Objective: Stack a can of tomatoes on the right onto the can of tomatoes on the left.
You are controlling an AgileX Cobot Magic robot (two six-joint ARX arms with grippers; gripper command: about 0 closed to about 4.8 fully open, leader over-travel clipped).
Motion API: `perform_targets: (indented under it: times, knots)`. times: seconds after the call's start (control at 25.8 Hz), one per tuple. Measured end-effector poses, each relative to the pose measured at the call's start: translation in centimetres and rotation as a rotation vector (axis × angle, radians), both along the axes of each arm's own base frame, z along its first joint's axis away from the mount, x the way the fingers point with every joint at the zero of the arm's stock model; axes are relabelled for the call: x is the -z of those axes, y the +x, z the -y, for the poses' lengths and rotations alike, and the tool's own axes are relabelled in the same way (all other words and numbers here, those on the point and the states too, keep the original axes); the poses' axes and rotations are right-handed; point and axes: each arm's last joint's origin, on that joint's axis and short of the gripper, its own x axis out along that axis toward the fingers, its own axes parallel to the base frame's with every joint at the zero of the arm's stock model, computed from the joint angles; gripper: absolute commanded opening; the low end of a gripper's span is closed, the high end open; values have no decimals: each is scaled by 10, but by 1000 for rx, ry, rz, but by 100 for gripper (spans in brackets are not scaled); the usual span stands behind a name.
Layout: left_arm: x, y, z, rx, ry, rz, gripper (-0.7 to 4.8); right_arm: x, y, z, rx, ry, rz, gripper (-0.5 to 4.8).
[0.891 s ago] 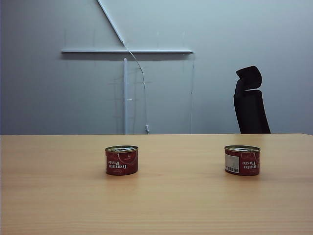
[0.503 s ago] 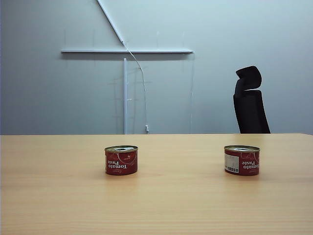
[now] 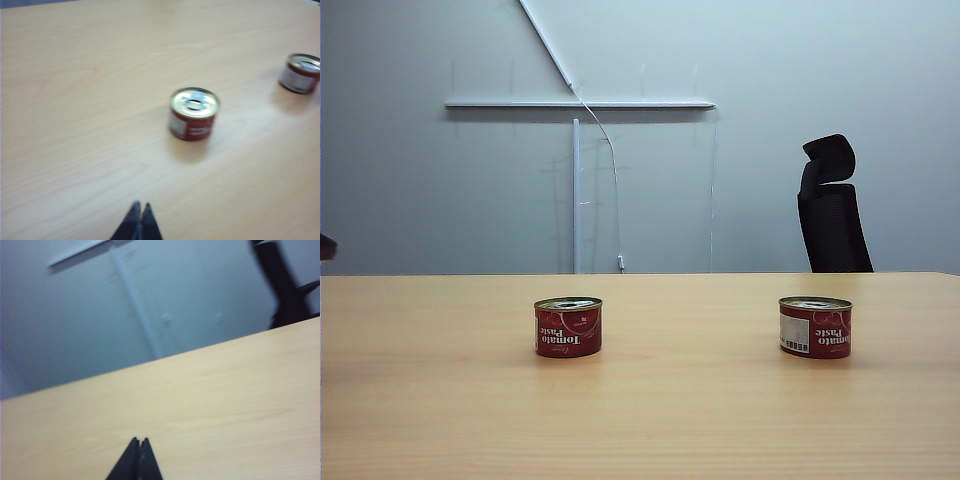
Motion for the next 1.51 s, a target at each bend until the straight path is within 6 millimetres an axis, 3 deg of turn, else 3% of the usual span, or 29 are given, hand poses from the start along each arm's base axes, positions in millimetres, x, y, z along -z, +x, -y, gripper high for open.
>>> perform_targets:
  times: [0.31, 0.35, 0.5, 0.54, 0.77, 0.97, 1.51]
  knots:
    - [0, -8, 13, 146, 3, -4, -4, -12, 5, -11, -185, -60, -233, -8]
    - [0, -9, 13, 152, 3, -5, -4, -11, 8, -13, -202, -82, -264, 41]
    - [0, -9, 14, 158, 2, -4, -4, -6, 32, -32, -336, -239, -424, 454]
    - [0, -9, 14, 158, 2, -3, -4, -6, 39, -38, -366, -281, -435, 479]
    - [0, -9, 14, 158, 2, -4, -4, 3, 78, -66, -371, -473, -523, 479]
    - [0, -9, 14, 158, 2, -3, -4, 15, 112, -79, -366, -518, -587, 479]
    - [0, -9, 14, 158, 3, -4, -4, 47, 133, -88, -367, -536, -629, 479]
